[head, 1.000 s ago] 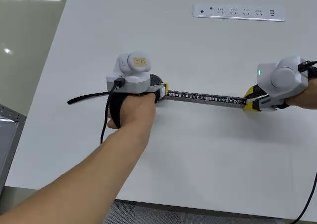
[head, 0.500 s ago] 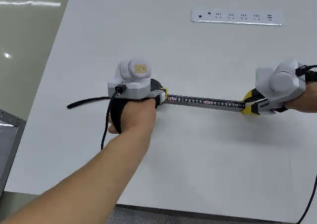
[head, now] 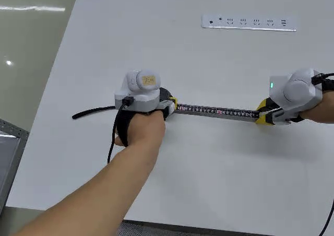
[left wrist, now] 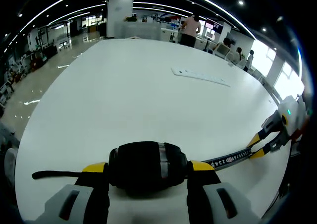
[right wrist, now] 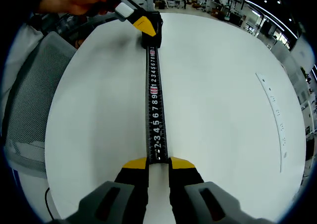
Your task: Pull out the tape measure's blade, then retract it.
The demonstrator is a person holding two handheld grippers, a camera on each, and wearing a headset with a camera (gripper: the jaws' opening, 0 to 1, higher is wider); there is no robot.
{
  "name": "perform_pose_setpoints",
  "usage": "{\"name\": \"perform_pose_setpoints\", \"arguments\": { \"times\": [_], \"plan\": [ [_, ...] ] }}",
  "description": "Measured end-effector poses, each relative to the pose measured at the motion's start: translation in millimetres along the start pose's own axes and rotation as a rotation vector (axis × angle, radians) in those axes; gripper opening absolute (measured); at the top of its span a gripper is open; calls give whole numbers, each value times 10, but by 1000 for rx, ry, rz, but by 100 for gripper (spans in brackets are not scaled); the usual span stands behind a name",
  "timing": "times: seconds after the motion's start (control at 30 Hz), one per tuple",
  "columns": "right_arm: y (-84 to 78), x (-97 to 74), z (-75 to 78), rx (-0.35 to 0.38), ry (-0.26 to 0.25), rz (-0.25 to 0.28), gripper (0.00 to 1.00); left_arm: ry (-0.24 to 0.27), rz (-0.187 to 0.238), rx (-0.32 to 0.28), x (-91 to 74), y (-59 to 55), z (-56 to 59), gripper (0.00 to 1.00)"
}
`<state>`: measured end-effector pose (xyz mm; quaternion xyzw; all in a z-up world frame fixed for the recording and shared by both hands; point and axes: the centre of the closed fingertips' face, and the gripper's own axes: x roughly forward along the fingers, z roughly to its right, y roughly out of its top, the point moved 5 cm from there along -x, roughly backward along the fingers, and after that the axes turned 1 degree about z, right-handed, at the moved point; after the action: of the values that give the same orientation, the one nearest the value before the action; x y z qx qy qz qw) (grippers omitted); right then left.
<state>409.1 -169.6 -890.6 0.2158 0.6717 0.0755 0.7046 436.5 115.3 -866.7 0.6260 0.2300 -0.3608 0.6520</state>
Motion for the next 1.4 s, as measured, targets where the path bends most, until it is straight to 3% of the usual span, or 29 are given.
{"name": "perform_pose_setpoints", "arguments": {
  "times": [0.5,0.8,1.0,1.4],
  "plan": [
    [39,9,2,-25,-27,3,14,-4,5,8,-4,2,-13,59],
    [63,16,11,-11,-38,15,14,-8,7,11,3,2,-13,59],
    [69,29,26,43,-26,40,14,-8,10,11,15,-1,-11,59],
    [139,47,8,36,-31,48,14,-9,10,13,20,-2,-11,59]
  ]
}}
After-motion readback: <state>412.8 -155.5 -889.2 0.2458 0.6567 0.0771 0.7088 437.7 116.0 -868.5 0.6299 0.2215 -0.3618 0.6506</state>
